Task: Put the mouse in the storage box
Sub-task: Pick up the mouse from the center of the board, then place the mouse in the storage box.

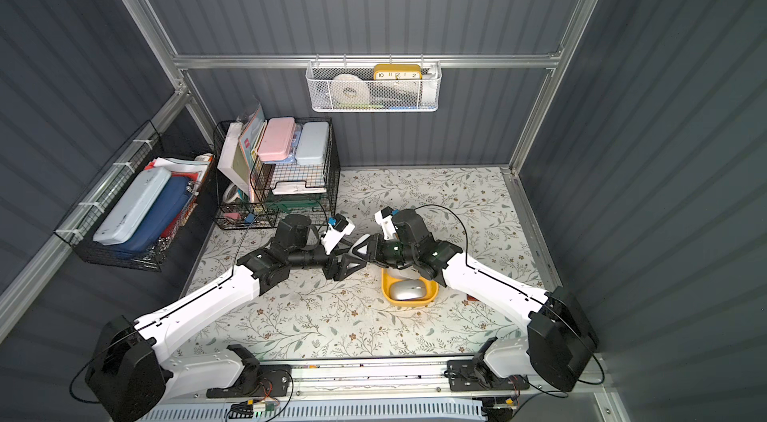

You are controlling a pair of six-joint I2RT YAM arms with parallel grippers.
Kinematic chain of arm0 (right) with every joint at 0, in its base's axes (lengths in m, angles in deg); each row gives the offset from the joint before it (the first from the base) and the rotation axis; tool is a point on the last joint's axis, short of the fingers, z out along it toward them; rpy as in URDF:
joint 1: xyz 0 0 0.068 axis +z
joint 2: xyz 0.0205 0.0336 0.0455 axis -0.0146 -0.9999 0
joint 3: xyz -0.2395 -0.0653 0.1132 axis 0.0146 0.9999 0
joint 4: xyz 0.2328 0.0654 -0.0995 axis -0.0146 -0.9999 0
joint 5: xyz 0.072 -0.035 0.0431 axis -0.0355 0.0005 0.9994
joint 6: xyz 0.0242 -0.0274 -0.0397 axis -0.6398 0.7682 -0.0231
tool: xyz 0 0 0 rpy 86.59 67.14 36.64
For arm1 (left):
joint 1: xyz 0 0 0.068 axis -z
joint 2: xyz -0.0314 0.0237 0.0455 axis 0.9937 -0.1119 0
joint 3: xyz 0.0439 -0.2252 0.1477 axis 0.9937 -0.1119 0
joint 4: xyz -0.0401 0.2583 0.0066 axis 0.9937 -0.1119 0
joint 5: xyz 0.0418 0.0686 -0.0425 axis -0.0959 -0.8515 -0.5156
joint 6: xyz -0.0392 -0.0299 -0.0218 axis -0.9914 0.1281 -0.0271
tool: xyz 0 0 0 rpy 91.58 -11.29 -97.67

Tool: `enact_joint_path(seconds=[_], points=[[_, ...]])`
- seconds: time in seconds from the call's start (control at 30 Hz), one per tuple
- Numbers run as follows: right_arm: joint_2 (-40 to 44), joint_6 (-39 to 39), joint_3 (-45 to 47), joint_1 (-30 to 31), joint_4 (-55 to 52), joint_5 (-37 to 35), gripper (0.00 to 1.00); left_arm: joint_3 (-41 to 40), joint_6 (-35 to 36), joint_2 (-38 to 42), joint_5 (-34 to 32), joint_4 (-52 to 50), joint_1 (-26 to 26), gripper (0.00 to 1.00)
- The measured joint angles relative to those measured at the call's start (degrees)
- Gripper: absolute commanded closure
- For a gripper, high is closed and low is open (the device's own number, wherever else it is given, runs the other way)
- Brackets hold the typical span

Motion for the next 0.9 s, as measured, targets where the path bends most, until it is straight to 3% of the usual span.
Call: enact_joint_path(seconds=[0.2, 0.37, 0.63, 0.9], points=[[0.98, 1.16, 0.00, -0.85, -0.33, -2.36, 0.77, -0.92, -1.40, 1.38, -1.92, -0.24, 0.04, 0.01], [4.31, 1.68, 2.56, -6.54, -0.17, -4.35, 0.77, -3.72, -3.58, 6.62, -6.25, -0.83, 0.04, 0.01], [10.54, 1.92, 11.58, -15.52, -1.11, -9.14, 0.77, -7.08, -8.04, 15.47, -15.98, -5.42, 0.04, 0.01], [12.63, 1.88, 18.56, -17.29, -1.46, -11.69, 0.78, -7.08, -12.09, 19.80, -26.73, -14.05, 0.04, 0.01]])
